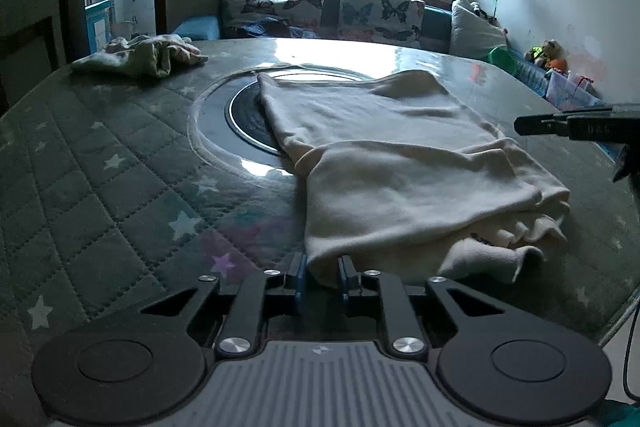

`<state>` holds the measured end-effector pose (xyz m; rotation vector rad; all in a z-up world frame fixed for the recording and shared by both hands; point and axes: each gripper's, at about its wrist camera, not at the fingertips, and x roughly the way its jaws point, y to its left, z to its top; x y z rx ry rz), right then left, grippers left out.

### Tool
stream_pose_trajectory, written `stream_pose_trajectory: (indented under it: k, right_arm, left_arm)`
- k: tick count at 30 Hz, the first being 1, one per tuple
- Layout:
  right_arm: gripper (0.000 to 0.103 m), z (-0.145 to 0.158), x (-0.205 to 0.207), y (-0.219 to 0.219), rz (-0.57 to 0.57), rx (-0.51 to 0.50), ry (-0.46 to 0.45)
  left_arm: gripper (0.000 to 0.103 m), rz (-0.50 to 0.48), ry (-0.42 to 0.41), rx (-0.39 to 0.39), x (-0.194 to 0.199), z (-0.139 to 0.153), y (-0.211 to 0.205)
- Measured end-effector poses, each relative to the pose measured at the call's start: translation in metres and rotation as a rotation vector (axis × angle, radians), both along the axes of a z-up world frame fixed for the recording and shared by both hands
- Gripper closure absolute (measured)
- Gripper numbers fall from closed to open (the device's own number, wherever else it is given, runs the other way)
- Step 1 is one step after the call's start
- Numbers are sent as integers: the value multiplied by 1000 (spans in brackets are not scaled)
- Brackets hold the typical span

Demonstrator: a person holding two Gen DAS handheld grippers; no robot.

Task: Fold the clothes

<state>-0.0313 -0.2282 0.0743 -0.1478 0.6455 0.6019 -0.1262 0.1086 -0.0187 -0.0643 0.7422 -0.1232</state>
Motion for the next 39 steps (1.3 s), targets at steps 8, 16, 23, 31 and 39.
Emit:
stream_pose_trajectory:
  k: [8,16,23,31,39]
  right_arm:
    - [87,-22,11,-3,-3,15,106]
    - [90,-41,16,6,10,33,148]
    - [97,-13,-1,9,4,-29,-13]
    - [90,-27,15,7,-49,-81,31]
    - [84,-14,0,7,20,-72,-19]
  left_arm:
    - [86,-3,-6,3,-2,0,-1]
    - [86,4,0,5,-1,0,0]
    - [86,-11,-5,24,-1,-2,-3]
    - [85,-51,8,31,-4,0,-3]
    - [84,-66,-17,21,-6,29,16]
